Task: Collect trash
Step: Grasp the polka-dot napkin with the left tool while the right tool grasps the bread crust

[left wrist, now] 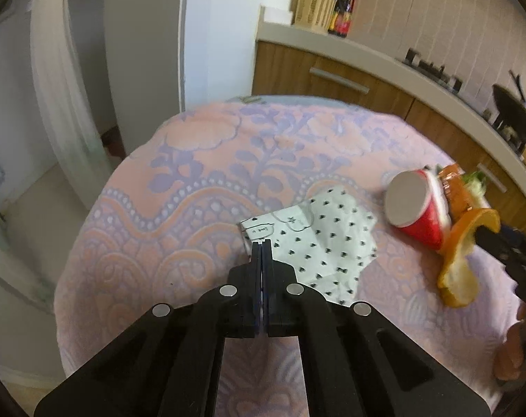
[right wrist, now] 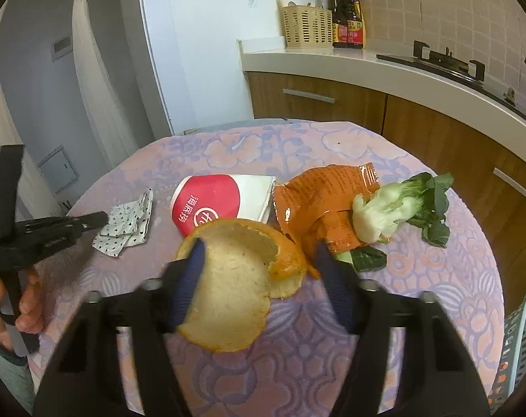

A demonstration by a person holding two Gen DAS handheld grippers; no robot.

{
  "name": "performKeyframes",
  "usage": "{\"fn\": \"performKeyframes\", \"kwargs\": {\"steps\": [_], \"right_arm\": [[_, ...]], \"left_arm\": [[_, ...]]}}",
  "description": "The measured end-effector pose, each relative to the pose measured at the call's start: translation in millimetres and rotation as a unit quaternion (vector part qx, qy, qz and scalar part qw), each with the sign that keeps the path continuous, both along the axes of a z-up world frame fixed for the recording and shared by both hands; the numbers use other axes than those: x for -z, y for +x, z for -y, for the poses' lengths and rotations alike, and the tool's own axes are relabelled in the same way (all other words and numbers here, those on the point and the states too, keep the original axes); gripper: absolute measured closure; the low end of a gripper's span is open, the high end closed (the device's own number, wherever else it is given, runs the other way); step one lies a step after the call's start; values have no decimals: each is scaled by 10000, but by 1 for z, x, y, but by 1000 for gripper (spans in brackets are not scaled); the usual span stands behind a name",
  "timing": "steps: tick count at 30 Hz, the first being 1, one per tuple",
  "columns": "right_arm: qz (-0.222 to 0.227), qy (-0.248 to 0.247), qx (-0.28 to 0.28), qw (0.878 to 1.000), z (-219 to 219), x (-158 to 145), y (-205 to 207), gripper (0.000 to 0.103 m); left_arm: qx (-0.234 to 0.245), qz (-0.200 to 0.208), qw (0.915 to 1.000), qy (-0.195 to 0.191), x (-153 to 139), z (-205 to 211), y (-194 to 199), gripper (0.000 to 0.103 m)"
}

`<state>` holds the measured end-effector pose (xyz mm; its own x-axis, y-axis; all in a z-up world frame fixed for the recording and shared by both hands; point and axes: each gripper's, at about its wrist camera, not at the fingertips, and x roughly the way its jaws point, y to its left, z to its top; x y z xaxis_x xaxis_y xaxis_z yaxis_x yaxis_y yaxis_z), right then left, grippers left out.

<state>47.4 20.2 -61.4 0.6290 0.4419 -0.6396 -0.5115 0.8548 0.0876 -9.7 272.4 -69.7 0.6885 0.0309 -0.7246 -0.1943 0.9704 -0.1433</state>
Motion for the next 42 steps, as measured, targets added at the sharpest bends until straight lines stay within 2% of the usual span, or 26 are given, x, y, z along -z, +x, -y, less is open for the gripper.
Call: {"fn": "performKeyframes", "kwargs": {"steps": [2,6,9,10,12,13,14,17,19,22,24,26,27,30,35,37,40,42], "right_arm": [[46,22,-78,10000,0,-1,-3,88],[234,66,-189,9995,1,-5,-13,93],[237,84,-218,9994,3,-6,-15,93],[237,84,-219,9994,3,-6,-16,93],[203,88,-240,9995,3,-5,-15,93],[188,96,-245,9995,3,-6,-14,93],[170,112,-238,9995,3,-5,-14,93],[64,207,-220,9995,7,-4,-10,93],[-12,290,-234,9993,9,-4,-8,93],[-67,316,-243,9992,11,-4,-6,93],[-58,286,-260,9992,9,-4,-7,93],[-72,271,-282,9992,8,-3,-7,93],[-89,270,-286,9992,8,-3,-7,93],[-180,321,-295,9989,9,-2,-4,93],[-211,297,-283,9989,8,-1,-3,93],[-182,254,-285,9991,7,-1,-4,92],[-169,234,-266,9992,6,0,-4,92],[-183,251,-242,9992,6,0,-3,92]], "left_arm": [[83,241,9996,-102,-6,3,-10,103],[326,617,9968,-386,-17,10,-25,103],[361,626,9971,-249,-22,15,-30,103],[383,595,9974,-159,-23,15,-30,98],[346,492,9982,28,-22,15,-27,66],[299,416,9986,154,-21,18,-25,40],[344,406,9983,221,-20,20,-24,33],[746,205,9948,659,-12,40,-17,31],[812,-37,9894,1206,-3,56,-7,31],[817,-159,9803,1794,4,66,4,31],[884,-155,9772,1923,4,67,9,31],[1148,-299,9722,2019,7,69,14,31],[1219,-399,9705,2042,9,69,17,32],[1363,-424,9735,1787,8,62,19,35],[1502,-484,9812,1112,9,45,22,35],[1581,-501,9823,865,9,38,22,31],[1610,-494,9816,897,10,41,23,32],[1523,-471,9833,876,10,41,25,39]]}}
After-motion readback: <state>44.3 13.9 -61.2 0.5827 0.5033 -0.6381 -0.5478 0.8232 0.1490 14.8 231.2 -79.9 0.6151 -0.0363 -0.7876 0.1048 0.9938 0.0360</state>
